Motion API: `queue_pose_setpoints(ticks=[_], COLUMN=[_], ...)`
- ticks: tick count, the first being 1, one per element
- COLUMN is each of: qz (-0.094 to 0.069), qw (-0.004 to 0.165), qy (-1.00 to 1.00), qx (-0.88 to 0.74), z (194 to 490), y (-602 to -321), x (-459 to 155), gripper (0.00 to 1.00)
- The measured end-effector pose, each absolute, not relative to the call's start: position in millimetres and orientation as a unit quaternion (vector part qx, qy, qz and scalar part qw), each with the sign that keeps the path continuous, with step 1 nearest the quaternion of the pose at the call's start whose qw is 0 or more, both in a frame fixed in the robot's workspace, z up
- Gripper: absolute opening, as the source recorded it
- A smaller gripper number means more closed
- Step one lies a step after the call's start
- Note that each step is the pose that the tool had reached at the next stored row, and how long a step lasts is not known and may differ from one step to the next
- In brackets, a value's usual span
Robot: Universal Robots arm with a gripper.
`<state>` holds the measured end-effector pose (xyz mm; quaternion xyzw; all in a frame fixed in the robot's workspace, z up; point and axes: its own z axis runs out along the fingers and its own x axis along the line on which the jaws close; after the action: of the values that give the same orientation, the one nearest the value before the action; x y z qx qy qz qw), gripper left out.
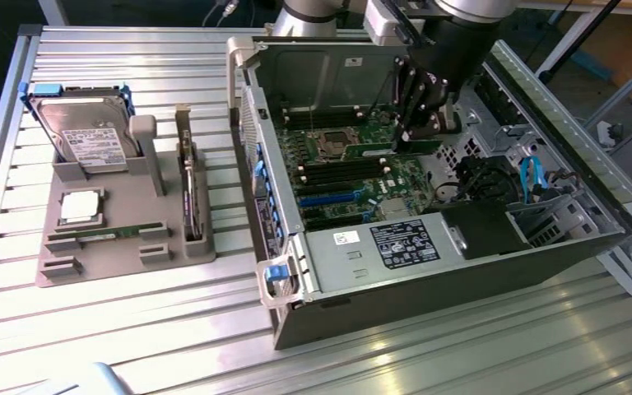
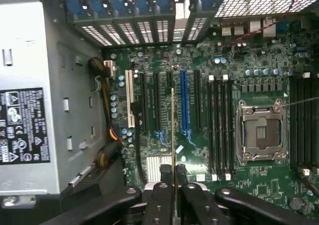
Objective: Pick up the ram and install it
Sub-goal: 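Insert the ram into the slot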
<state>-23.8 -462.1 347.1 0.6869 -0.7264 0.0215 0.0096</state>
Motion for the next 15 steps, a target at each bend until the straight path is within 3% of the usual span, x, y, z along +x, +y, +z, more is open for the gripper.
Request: queue_pose_setpoints(ticks=[15], qz=[0.021], qw=[0.010], qy=[-0.727], qx=[0.686], z=[306], y=[-414], x=[-35], gripper=[0.13])
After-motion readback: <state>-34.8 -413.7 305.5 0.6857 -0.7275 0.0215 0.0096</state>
